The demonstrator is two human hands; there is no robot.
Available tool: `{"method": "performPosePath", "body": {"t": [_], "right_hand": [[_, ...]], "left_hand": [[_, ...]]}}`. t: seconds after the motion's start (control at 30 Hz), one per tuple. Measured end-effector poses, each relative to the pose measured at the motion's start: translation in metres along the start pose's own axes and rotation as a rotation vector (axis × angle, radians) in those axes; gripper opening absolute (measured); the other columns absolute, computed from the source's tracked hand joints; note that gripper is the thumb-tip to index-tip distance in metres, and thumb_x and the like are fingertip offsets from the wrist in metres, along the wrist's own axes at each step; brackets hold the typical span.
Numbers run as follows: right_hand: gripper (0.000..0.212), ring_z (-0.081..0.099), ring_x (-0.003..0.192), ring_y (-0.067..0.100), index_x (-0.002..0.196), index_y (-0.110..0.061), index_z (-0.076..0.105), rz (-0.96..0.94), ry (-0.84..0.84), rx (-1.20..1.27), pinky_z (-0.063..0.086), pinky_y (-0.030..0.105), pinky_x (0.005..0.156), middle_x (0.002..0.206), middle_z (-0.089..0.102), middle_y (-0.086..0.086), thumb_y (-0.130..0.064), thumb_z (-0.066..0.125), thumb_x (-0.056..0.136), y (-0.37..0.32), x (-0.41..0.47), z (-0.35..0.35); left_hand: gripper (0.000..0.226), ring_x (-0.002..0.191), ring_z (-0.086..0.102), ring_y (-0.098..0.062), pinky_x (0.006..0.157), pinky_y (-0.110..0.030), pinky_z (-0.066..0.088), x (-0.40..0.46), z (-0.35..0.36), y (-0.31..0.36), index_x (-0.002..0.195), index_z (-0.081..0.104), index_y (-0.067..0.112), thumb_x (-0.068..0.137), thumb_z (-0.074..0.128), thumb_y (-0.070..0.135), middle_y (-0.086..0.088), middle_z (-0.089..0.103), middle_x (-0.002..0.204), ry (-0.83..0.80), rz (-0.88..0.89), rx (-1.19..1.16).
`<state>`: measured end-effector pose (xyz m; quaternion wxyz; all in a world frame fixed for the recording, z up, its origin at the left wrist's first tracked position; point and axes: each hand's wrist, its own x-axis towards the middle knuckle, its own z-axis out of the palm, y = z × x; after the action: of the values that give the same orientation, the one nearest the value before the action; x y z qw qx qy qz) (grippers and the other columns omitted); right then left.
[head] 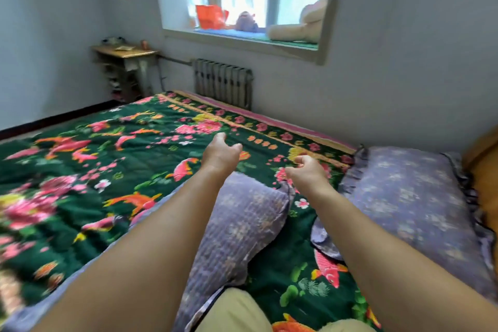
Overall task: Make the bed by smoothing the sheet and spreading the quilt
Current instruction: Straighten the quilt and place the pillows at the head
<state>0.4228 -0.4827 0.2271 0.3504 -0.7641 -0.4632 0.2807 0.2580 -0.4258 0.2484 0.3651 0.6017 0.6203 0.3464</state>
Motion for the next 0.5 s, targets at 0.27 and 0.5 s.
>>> {"method": "performPosePath", "body": {"t": [0.27, 0.5], "right_hand": [[0.053, 0.056, 0.071, 0.019, 0.143, -0.014, 0.039, 0.115, -0.398, -0.094, 0.043, 0.029, 0.062, 0.108, 0.059, 0.014, -0.022, 0.056, 0.093, -0.003, 0.01, 0.101], [0.052, 0.051, 0.122, 0.027, 0.141, -0.012, 0.042, 0.242, -0.483, -0.157, 0.044, 0.037, 0.102, 0.142, 0.046, 0.011, -0.025, 0.057, 0.093, 0.027, 0.022, 0.148]], "left_hand": [[0.047, 0.118, 0.051, -0.035, 0.099, -0.041, 0.044, 0.035, -0.06, -0.125, 0.14, 0.039, 0.011, 0.093, 0.043, 0.015, -0.018, 0.048, 0.137, 0.124, -0.34, 0.194], [0.044, 0.114, 0.052, -0.036, 0.09, -0.036, 0.045, 0.057, -0.04, -0.203, 0.135, 0.044, 0.01, 0.093, 0.052, 0.019, -0.019, 0.049, 0.134, -0.073, -0.476, 0.423]]}}
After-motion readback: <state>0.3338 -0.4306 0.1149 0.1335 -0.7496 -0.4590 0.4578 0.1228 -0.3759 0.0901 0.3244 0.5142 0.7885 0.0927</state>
